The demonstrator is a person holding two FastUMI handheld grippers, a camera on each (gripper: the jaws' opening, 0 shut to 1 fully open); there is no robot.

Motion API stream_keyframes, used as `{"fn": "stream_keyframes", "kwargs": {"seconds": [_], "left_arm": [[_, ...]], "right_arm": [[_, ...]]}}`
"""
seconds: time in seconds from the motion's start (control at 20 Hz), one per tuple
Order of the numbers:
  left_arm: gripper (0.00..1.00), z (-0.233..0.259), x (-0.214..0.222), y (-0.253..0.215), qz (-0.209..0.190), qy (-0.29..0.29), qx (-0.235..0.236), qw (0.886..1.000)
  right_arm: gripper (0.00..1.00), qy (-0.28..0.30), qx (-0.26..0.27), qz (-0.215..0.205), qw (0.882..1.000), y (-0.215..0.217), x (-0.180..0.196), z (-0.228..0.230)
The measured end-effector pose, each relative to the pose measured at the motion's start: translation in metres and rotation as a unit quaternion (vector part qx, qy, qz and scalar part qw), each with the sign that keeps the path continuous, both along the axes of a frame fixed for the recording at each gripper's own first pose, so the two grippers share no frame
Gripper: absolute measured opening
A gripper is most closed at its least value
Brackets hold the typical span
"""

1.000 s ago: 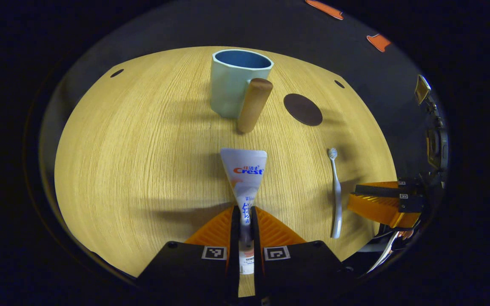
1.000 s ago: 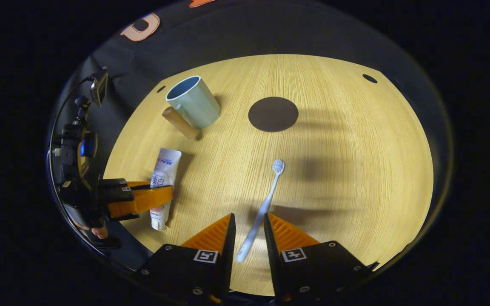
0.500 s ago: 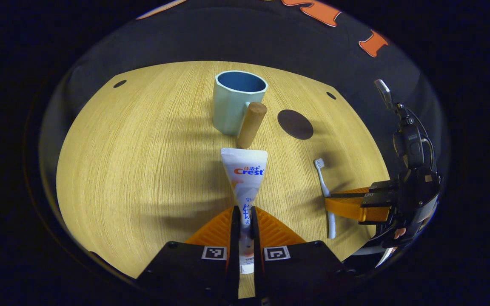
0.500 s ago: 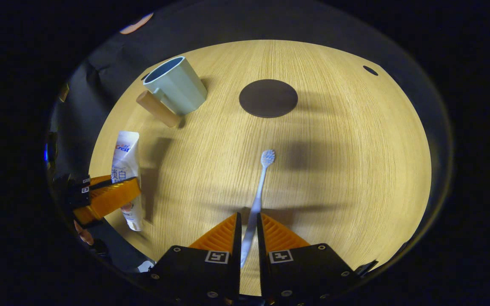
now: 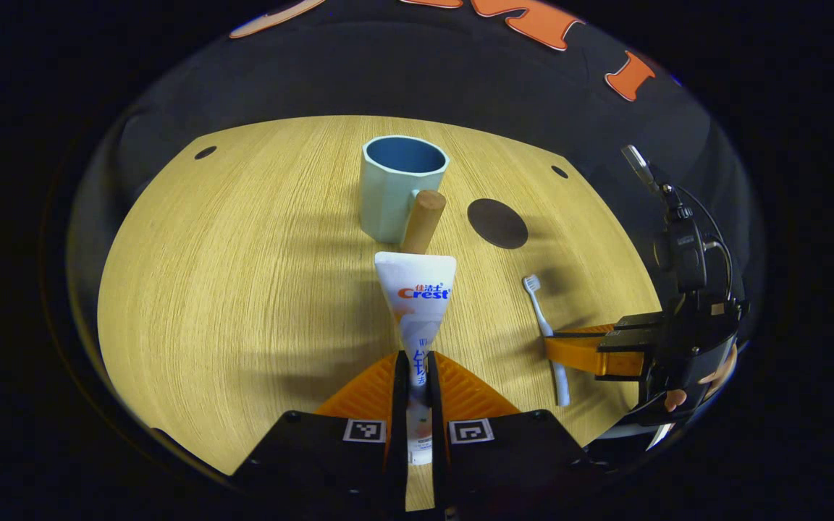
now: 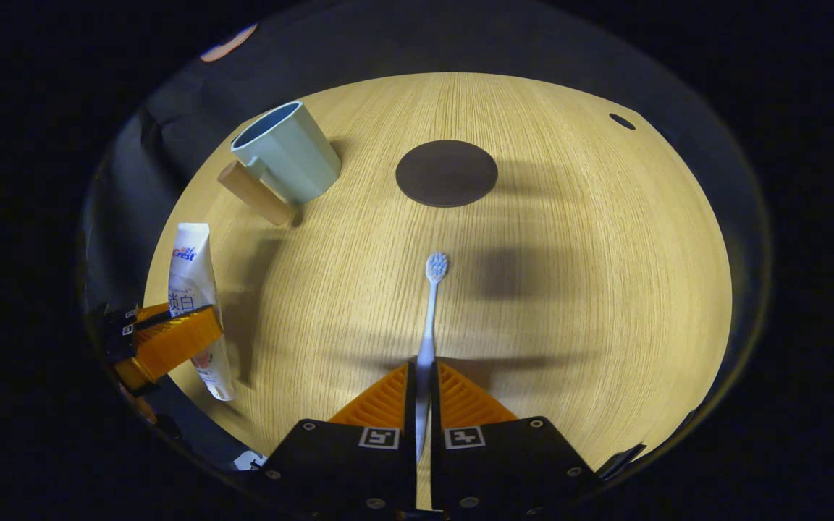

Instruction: Put the toothbrush and toothpaste on the desktop into the cup, then pick up the cup and place it on the coaster on the desktop.

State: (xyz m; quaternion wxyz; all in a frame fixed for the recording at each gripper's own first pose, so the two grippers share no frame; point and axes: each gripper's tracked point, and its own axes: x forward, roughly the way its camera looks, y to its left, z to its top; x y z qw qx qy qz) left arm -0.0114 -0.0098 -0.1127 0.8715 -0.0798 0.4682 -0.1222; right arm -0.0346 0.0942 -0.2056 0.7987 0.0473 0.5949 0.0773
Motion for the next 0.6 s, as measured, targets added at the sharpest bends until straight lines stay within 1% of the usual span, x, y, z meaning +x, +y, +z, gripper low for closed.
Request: {"fn": "stream_keyframes", "kwargs": {"seconds": [0.1, 0.2, 0.35, 0.45, 0.5, 0.6], "left_arm": [[0.18, 0.003, 0.001, 0.0, 0.003, -0.006, -0.002, 1.0], [0.18, 0.005, 0.005, 0.0, 0.007, -0.011, -0.011, 1.0], [0.18, 0.018, 0.015, 0.003, 0.014, -0.036, -0.011, 0.999], [0.18, 0.022, 0.021, -0.002, 0.012, -0.054, -0.026, 0.998], [0.18, 0.029, 0.022, -0.005, 0.009, -0.062, -0.034, 0.997], [0.18, 0.04, 0.03, -0.004, 0.009, -0.09, -0.033, 0.995]], "right_arm": [[0.08, -0.01, 0.017, -0.002, 1.0, 0.004, 0.003, 0.002], [0.08, -0.029, 0.01, -0.005, 1.0, 0.001, 0.008, 0.004], [0.08, -0.054, 0.028, -0.006, 0.998, -0.001, 0.012, 0.019], [0.07, -0.068, 0.055, 0.01, 0.996, 0.001, 0.01, 0.033], [0.08, -0.077, 0.058, 0.014, 0.995, -0.001, 0.009, 0.039], [0.07, -0.097, 0.058, 0.025, 0.993, -0.002, 0.012, 0.043]]}}
